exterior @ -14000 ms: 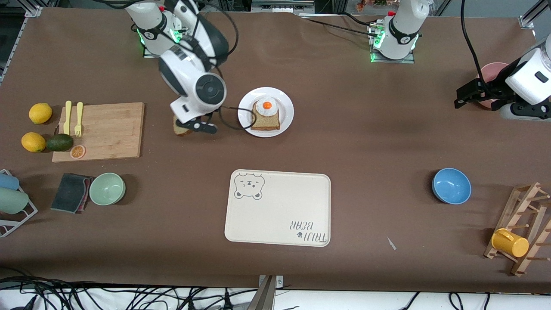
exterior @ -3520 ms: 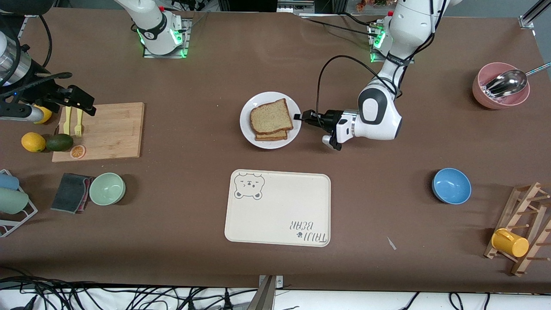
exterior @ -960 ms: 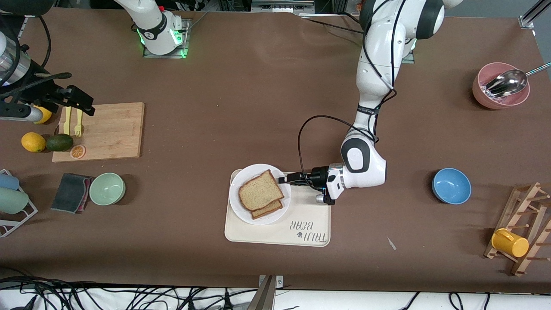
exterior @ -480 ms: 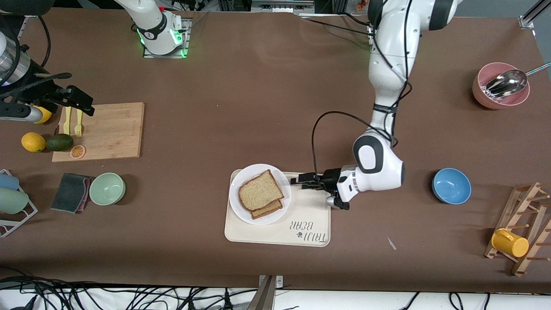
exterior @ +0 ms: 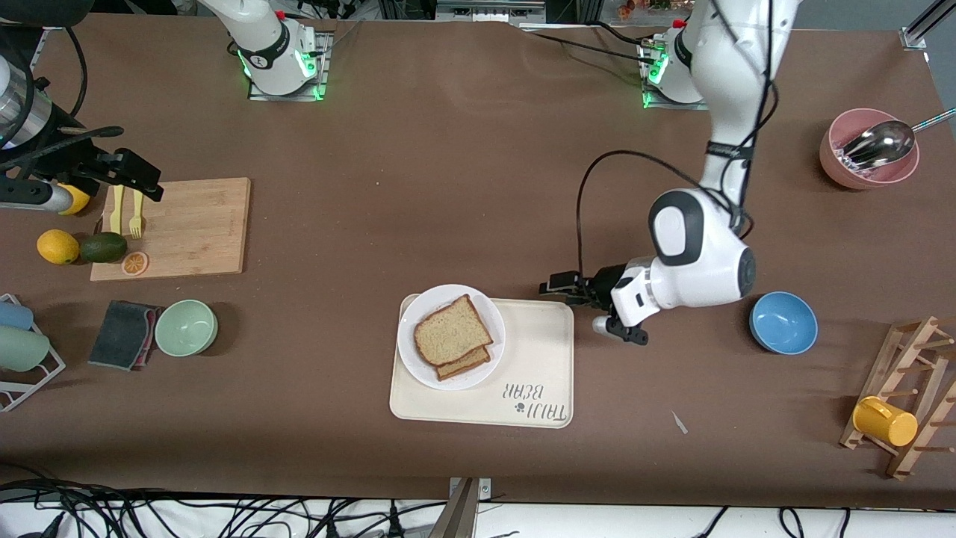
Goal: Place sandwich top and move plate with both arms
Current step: 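Open the left gripper and draw it back from the plate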
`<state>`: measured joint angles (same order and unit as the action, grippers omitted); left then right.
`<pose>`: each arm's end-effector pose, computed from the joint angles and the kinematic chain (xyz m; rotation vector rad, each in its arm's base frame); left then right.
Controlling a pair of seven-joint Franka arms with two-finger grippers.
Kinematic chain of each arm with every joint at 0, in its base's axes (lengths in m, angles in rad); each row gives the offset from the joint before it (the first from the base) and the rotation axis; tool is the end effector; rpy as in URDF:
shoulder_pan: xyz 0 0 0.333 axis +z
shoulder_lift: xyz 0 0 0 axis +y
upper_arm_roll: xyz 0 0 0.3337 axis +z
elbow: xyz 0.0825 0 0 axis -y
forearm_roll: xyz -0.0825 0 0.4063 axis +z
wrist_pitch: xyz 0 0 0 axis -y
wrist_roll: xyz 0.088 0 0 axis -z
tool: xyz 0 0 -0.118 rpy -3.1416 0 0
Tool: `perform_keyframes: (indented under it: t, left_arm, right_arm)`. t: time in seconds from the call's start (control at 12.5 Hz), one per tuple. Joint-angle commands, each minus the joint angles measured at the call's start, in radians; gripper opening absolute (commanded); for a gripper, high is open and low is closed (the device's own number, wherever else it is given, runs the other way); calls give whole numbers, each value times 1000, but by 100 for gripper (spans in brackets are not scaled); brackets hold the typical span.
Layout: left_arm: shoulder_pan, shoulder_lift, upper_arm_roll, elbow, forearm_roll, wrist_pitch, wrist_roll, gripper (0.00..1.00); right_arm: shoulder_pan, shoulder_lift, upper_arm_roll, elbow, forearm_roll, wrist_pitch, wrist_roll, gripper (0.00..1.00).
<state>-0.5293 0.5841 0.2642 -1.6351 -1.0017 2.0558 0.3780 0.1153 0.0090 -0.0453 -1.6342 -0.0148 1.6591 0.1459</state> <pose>0.6651 -0.2601 0.2831 2.4319 -0.1547 -0.0879 0.5852 0.0395 0.6023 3.1259 -0.1168 0.0273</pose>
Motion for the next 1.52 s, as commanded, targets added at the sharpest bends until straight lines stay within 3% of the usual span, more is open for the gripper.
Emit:
perform_keyframes:
  t: [0.0,0.16,0.24,0.32,0.72,1.12,1.44]
  left_arm:
    - [89,-177,-103,-107,246,4,-132,86]
    - [168,-274,-176,-140,448,-58,-210,89]
    - [187,-312,-180,-140,524,-116,-224,91]
    - [205,-349,-180,-140,576,-178,-225,100]
    - [282,-493,-178,-124,872,-370,-222,100]
    - [356,-575,-151,-117,943,-470,-215,100]
    - [356,-579,-201,-118,1084,-436,-298,100]
  right_arm:
    - [-5,8,-5,24,-2,-15,-9,100]
    - [-6,8,-7,24,-2,-16,-6,100]
    - [-6,8,-7,24,-4,-15,-3,100]
    - [-8,8,-8,24,-4,-13,-8,100]
    - [-6,9,-10,22,-1,-21,-11,100]
    - [3,8,-5,24,1,-24,-8,100]
    - [0,8,-7,24,3,-25,-14,100]
